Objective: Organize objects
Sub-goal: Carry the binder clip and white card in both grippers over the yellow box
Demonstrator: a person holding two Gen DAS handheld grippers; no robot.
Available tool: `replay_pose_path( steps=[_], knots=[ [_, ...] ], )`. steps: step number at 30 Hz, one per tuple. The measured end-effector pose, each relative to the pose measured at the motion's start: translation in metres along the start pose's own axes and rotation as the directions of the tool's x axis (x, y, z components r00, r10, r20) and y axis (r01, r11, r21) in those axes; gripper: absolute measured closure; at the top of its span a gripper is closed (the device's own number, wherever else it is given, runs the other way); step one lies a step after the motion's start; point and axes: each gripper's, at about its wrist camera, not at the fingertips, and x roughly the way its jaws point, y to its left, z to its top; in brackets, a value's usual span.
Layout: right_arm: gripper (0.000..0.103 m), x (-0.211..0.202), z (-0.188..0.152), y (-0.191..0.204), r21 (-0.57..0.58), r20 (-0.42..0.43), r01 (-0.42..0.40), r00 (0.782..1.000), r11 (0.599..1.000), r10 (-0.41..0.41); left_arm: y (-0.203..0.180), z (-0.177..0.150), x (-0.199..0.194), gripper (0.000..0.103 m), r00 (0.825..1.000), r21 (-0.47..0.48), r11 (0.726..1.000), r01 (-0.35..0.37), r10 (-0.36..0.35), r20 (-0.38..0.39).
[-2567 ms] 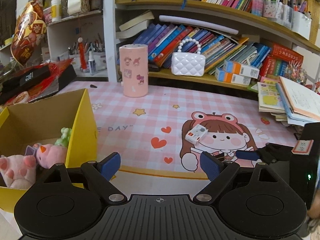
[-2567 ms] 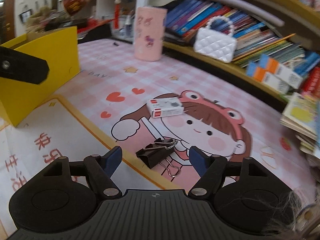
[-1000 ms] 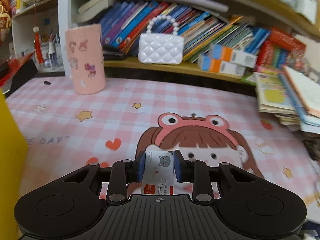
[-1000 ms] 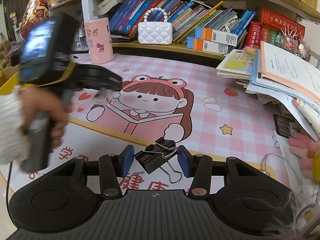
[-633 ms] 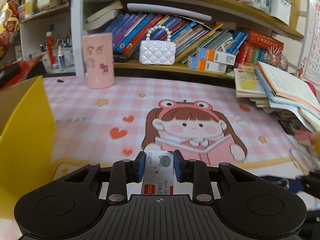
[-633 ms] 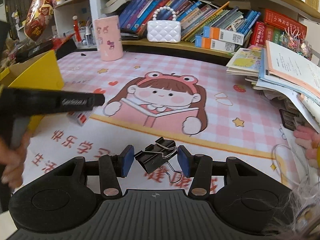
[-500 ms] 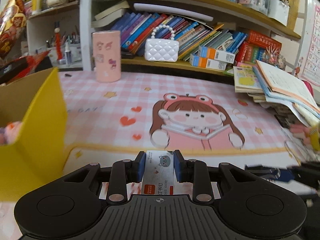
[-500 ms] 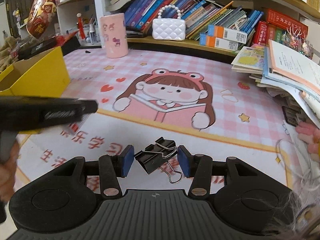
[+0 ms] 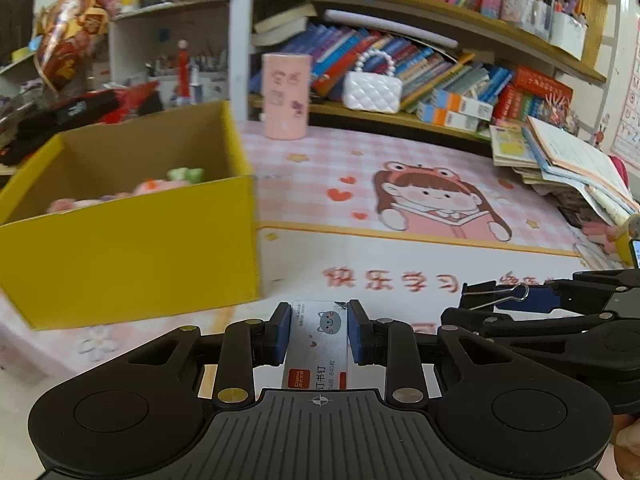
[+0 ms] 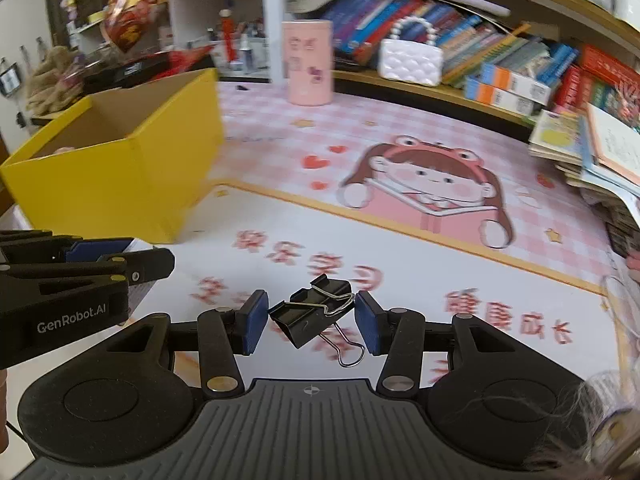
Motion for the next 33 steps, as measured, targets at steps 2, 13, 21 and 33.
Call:
replay_pose_path(
  steps=[2, 13, 21, 33],
  knots=[
    [0.058, -0.001, -0.002, 0.016, -0.011, -0.004, -0.01, 1.0, 1.0, 0.01, 0.012, -0.007, -0.009, 0.075, 1.0, -0.008, 1.0, -0.008, 0.007, -0.004],
    [0.058, -0.019, -0.021, 0.105, -0.075, -0.01, -0.055, 0.998, 0.996, 0.055, 0.076, -0.043, -0.06, 0.075, 0.999, -0.05, 0.998, -0.047, 0.047, -0.018],
    [0.058, -0.033, -0.03, 0.152, -0.096, 0.025, -0.071, 0.997, 0.993, 0.074, 0.11, -0.057, -0.091, 0.075, 0.997, -0.05, 0.996, -0.072, 0.072, 0.01],
    [0.058, -0.043, -0.037, 0.194, -0.101, 0.047, -0.077, 0.996, 0.992, 0.082, 0.138, -0.071, -0.118, 0.075, 0.996, -0.039, 0.996, -0.081, 0.082, 0.041]
  ],
)
